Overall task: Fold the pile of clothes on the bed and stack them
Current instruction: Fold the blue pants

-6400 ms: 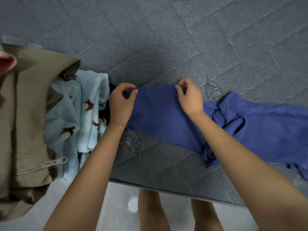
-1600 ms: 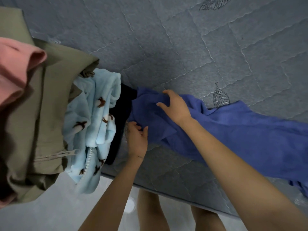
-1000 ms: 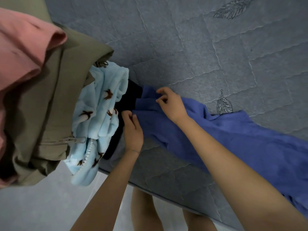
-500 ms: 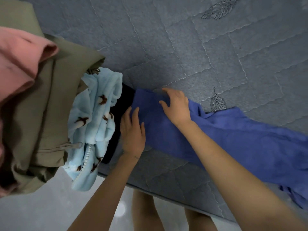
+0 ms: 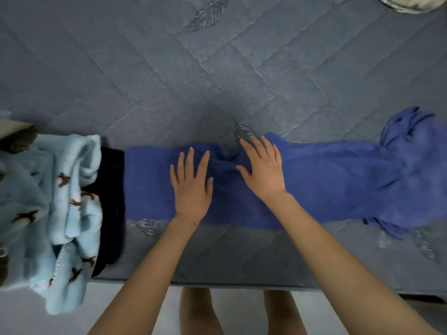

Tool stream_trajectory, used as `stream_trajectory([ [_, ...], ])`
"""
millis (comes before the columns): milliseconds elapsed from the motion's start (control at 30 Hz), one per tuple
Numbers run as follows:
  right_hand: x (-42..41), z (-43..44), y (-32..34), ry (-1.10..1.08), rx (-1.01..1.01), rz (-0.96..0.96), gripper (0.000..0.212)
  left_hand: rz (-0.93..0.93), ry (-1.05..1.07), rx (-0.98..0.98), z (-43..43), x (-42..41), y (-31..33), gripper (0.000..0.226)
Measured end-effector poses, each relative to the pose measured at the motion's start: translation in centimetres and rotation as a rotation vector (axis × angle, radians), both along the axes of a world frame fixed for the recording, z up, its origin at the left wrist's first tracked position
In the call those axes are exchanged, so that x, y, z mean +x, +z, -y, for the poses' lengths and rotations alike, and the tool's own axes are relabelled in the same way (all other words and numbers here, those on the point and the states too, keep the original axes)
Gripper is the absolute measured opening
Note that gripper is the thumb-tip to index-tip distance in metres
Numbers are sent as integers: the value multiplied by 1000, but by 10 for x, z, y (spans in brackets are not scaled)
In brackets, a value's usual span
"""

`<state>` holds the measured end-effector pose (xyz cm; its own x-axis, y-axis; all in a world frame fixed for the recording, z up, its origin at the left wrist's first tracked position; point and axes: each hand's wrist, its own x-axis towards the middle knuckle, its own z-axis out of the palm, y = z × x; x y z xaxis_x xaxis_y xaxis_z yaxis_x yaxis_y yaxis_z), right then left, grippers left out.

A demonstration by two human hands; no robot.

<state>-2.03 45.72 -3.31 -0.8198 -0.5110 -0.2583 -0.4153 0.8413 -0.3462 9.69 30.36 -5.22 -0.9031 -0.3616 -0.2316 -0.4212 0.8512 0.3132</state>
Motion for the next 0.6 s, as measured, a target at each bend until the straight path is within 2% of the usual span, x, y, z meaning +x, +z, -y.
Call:
stream_trajectory([
  [600,-68,-241,3,-297,112,19,71,35,-268,22,-199,-119,-6,64],
])
